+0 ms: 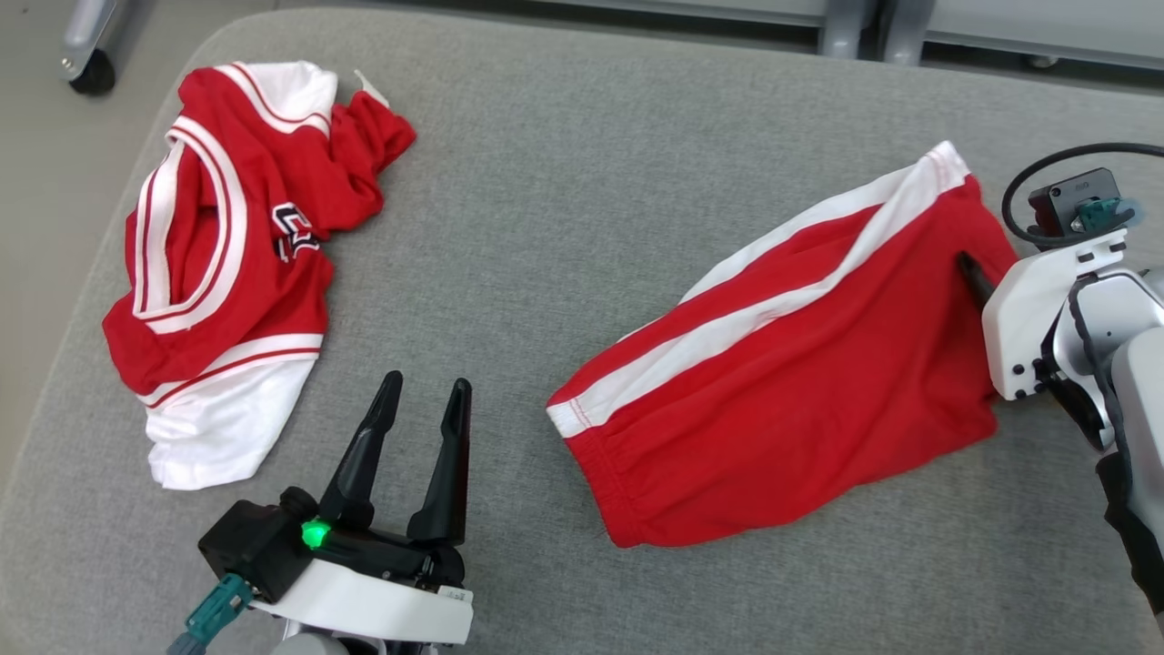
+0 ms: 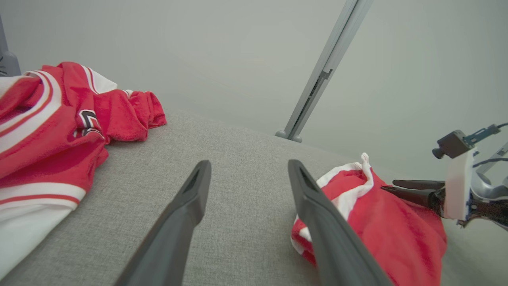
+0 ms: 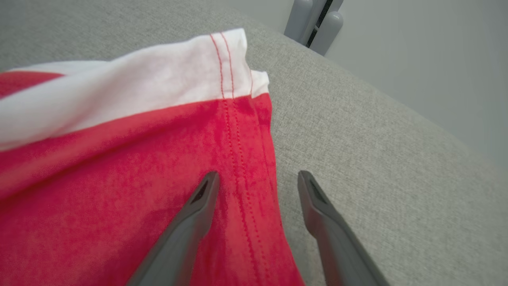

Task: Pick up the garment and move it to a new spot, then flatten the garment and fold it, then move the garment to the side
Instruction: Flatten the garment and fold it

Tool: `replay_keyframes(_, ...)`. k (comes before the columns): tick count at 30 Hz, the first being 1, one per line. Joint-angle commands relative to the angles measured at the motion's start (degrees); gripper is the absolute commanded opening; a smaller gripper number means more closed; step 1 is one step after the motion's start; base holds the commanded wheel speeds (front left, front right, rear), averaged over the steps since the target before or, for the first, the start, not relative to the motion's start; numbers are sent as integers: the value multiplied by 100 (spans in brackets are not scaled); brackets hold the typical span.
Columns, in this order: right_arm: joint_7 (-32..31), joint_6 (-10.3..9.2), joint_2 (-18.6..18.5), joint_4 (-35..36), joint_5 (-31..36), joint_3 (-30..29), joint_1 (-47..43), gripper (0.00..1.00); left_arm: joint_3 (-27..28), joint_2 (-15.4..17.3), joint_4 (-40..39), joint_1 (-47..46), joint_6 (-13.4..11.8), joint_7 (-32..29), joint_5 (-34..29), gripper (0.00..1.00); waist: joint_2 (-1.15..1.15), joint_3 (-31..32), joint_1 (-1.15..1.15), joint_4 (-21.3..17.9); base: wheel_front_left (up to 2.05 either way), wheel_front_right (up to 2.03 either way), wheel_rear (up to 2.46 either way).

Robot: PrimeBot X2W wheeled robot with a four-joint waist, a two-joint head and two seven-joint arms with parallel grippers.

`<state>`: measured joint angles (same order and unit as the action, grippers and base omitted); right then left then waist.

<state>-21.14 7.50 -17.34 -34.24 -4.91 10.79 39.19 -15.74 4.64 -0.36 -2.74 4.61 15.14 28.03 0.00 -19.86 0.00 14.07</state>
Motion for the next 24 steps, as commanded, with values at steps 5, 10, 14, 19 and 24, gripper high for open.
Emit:
replay_keyframes(5, -268, -2, 42, -327, 78, -136, 18, 100, 127, -100, 71, 11, 144, -1, -177, 100, 0, -136, 0, 175, 0, 0, 0)
replay_keyframes(10, -442, -2, 223, -563, -326, -126, -20, 0, 276, -145, 158, 94, 209, -1, -247, 100, 0, -47, 0, 86, 0, 0, 0)
replay_keyframes(14, -294, -2, 282, -439, -884, -248, -158, 0, 382, -161, 202, 164, 242, -1, -274, 100, 0, 199, 0, -202, 0, 0, 0)
replay_keyframes(19, -236, -3, 163, -168, -1555, -543, -513, 0, 510, -160, 213, 375, 275, -1, -357, 100, 0, 539, 0, -687, 0, 0, 0)
replay_keyframes(24, -316, -2, -31, 6, -1982, -1100, -978, 0, 595, -110, 261, 638, 290, 0, -482, 100, 0, 797, 0, -1042, 0, 0, 0)
